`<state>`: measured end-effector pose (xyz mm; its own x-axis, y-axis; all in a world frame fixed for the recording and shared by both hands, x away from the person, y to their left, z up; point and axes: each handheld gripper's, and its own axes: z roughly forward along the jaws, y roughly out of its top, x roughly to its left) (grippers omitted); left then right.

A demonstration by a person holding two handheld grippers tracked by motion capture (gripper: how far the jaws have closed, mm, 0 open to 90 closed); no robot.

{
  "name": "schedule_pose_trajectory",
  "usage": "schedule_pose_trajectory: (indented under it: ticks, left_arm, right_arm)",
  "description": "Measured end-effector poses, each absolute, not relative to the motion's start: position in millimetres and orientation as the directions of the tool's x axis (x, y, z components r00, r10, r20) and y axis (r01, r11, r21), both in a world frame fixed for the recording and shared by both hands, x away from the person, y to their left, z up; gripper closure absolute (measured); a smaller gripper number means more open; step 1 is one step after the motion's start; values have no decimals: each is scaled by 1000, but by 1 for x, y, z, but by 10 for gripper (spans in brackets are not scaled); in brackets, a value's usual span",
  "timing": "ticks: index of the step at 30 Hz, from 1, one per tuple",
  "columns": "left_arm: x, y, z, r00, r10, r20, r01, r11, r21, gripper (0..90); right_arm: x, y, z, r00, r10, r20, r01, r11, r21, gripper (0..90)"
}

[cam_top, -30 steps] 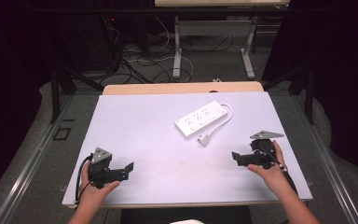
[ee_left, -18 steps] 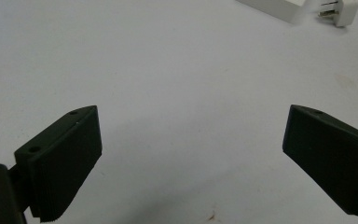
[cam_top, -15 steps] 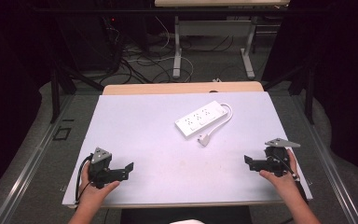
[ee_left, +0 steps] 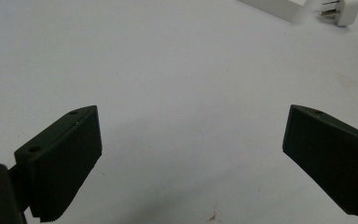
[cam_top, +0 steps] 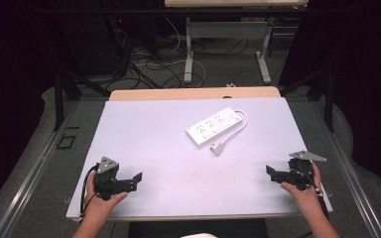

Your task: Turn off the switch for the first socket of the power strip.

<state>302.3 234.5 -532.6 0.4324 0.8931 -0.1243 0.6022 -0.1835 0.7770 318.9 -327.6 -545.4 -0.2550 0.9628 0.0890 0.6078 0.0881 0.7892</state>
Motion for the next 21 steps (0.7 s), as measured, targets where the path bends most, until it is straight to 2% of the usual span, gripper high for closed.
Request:
schedule_pose_trajectory:
  ticks: [9,21]
  left_arm:
    - [303,236,-532,437,892,-118,604,-194,773,44]
    - [304,237,-533,432,894,-119,595,-184,782,43]
  right_arm:
    - [320,-332,-549,-225,970,96,616,65,785,3]
    - [321,-331,-551,-231,968,95,624,73,778,5]
